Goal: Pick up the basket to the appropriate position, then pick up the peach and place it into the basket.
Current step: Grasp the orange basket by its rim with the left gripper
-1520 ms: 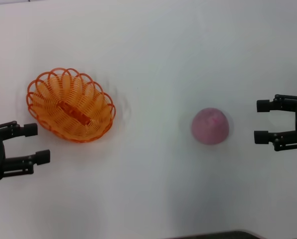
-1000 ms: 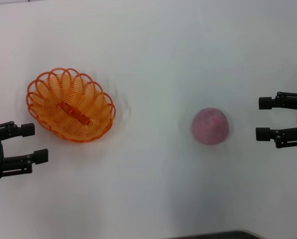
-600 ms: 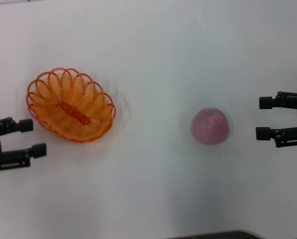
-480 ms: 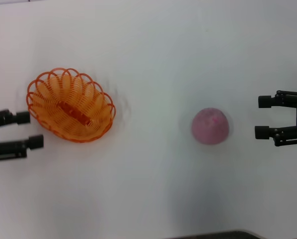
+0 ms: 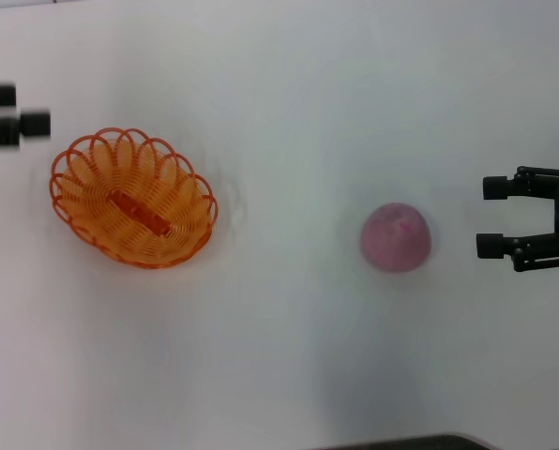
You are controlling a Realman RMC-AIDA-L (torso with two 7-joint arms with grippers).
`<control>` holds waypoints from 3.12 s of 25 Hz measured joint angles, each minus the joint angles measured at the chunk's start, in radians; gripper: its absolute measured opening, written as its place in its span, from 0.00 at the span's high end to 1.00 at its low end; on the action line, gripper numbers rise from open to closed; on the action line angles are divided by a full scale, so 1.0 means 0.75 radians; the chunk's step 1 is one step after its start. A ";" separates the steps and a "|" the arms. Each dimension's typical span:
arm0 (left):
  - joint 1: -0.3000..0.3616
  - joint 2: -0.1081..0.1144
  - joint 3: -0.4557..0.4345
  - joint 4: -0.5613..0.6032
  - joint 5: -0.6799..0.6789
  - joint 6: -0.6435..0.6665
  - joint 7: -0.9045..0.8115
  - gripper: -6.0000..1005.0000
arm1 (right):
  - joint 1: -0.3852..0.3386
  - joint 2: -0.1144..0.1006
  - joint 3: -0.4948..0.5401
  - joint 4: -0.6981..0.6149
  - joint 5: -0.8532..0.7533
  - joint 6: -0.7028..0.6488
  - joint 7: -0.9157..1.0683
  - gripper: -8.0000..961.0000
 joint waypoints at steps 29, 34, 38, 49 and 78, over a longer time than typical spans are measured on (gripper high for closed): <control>-0.532 -0.021 0.741 -0.327 0.874 -0.532 -0.709 0.19 | 0.030 0.016 -0.022 0.010 0.000 0.036 -0.005 0.03; -0.532 -0.022 0.802 -0.466 0.876 -0.659 -0.723 0.19 | 0.030 0.027 -0.046 0.011 -0.001 0.044 -0.003 0.03; -0.527 -0.017 0.835 -0.545 0.877 -0.747 -0.723 0.19 | 0.032 0.030 -0.056 0.012 -0.002 0.046 -0.001 0.03; -0.524 -0.006 0.869 -0.671 0.879 -0.823 -0.727 0.23 | 0.033 0.032 -0.058 0.013 -0.002 0.056 -0.003 0.03; -0.536 -0.010 0.661 -0.462 0.866 -0.548 -0.675 0.90 | 0.031 0.041 -0.056 0.013 -0.002 0.072 -0.008 0.03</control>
